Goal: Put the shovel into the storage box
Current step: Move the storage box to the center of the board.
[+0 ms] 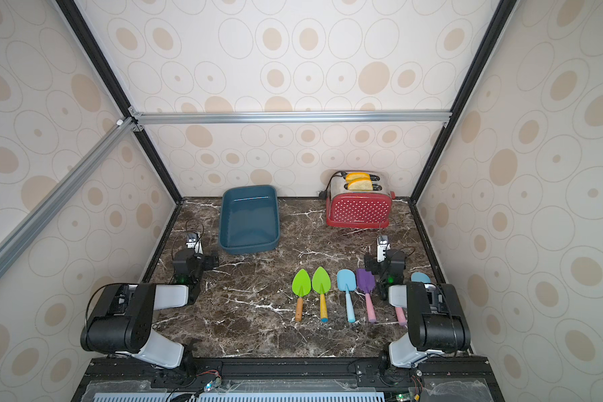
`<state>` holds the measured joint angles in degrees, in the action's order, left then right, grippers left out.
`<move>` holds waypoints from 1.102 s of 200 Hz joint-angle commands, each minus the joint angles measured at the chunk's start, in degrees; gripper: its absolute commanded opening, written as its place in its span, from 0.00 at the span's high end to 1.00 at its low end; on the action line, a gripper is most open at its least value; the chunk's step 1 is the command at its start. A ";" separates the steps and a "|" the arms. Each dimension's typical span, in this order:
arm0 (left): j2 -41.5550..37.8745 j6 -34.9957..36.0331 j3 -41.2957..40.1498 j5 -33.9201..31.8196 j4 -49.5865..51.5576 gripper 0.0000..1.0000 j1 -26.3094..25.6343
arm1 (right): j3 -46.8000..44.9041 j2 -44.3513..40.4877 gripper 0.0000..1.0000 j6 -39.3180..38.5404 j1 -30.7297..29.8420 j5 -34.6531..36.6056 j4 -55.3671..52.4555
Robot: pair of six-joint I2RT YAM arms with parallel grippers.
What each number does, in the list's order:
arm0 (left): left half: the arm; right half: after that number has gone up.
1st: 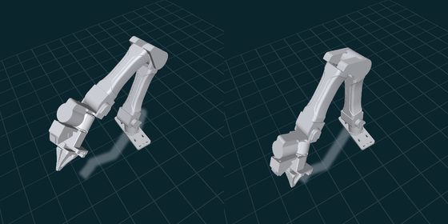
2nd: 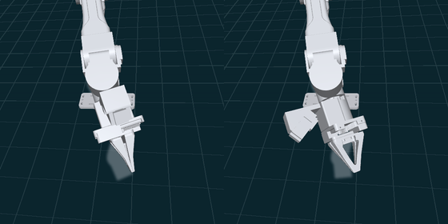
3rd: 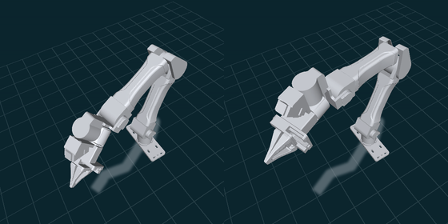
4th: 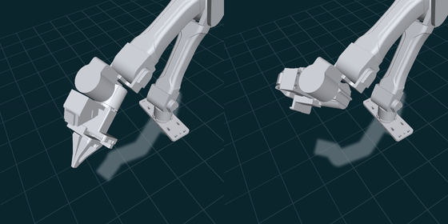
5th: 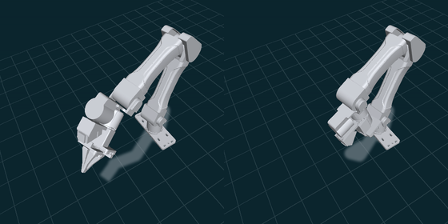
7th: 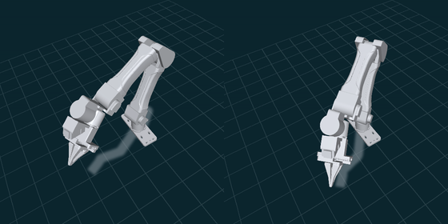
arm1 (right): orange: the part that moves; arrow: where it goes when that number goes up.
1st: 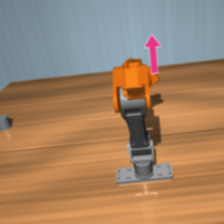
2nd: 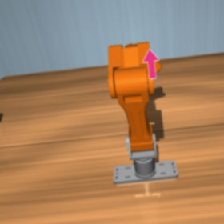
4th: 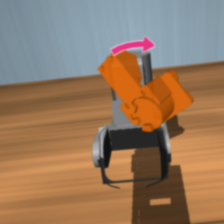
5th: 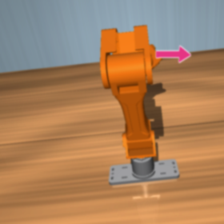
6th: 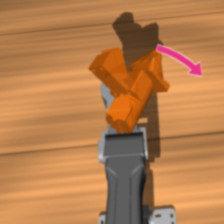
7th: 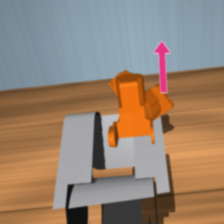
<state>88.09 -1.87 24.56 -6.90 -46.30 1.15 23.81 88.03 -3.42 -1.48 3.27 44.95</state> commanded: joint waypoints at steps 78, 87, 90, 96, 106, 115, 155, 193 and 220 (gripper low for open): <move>-1.19 0.40 0.90 0.04 0.86 0.01 0.25 | 0.71 -1.33 0.00 1.57 0.07 2.39 -1.67; -3.72 -0.10 2.69 -0.97 6.42 0.01 0.25 | 0.87 -1.58 0.00 1.50 0.02 2.33 -2.09; -4.44 -0.22 3.05 -1.42 7.83 0.01 0.19 | 0.95 -1.66 0.00 1.37 -0.01 2.23 -2.33; -5.39 -0.37 3.55 -1.79 9.25 0.01 0.25 | 1.26 -1.97 0.00 1.16 -0.36 2.38 -3.01; -6.79 -0.18 2.88 -1.43 9.06 0.01 0.26 | 2.22 -2.63 0.00 0.29 -1.41 4.16 -5.24; -8.04 -0.23 2.37 -1.31 9.35 0.01 0.26 | 3.83 -3.45 0.00 -0.76 -2.79 6.33 -8.85; -16.29 -4.31 4.72 -3.36 19.10 0.02 0.12 | 8.93 -6.53 0.00 -2.81 -9.50 15.05 -20.63; -19.42 -11.32 12.66 -2.35 32.06 0.02 0.02 | 16.07 -11.76 0.01 0.76 -16.24 18.98 -36.49; -12.01 -13.63 27.73 6.62 47.81 0.03 0.06 | 22.77 -15.17 0.02 3.75 -20.69 17.25 -48.93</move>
<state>70.78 -10.96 40.16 -7.35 -14.79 1.19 41.63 76.31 -3.05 -18.92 19.68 10.22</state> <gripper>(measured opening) 0.972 0.981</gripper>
